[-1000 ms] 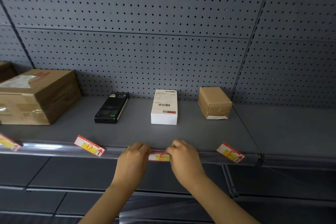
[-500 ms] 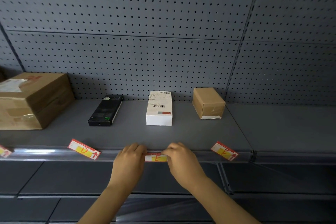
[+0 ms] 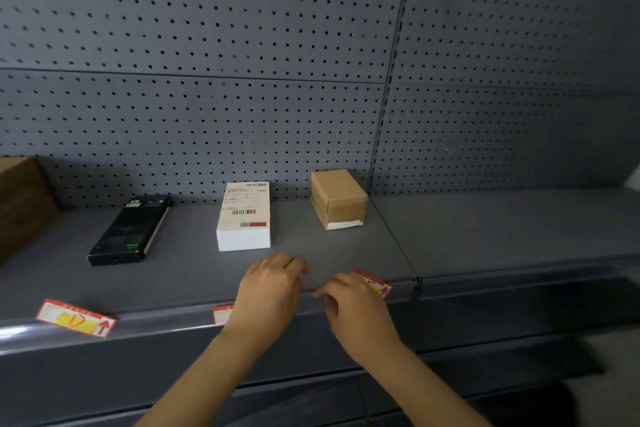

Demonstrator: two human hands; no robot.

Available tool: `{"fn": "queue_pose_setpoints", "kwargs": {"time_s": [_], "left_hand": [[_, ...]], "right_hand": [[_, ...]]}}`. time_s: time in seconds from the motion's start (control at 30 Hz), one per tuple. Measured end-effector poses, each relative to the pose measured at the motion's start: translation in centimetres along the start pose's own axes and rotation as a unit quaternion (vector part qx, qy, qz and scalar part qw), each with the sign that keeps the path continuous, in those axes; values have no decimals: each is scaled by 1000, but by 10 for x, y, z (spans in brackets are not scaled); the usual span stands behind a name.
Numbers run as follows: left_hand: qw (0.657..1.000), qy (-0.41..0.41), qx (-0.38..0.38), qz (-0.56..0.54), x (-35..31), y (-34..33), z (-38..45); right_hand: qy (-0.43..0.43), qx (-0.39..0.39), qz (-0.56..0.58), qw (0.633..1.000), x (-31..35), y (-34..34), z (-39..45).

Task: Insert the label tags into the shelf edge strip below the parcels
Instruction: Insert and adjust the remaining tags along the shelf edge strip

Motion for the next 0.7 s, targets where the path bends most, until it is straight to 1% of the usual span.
{"fn": "queue_pose_setpoints", "kwargs": {"time_s": [0.13, 0.23, 0.33, 0.47, 0.7], "left_hand": [[999, -49, 12, -5, -32, -13, 21], [998, -59, 26, -23, -45, -28, 34], [997, -67, 31, -27, -55, -42, 42], [996, -63, 17, -58, -60, -48, 46], [996, -50, 44, -59, -56, -52, 43]], "right_hand": [[-60, -46, -18, 997, -32, 22, -11], [-126, -76, -25, 989, -57, 35, -18], [-156, -84, -40, 983, -75, 41, -21], [-170, -72, -46, 982, -89, 42, -19], [-141, -52, -42, 988, -92, 32, -13]]}}
Point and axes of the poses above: each hand's wrist, its own z-axis towards the middle knuckle, its own y-axis out of the back of the hand, x = y × z, the point moved 6 cm from there along z, towards the middle knuckle, and after that the axes turned 4 degrees about z, right-handed, at the moved point
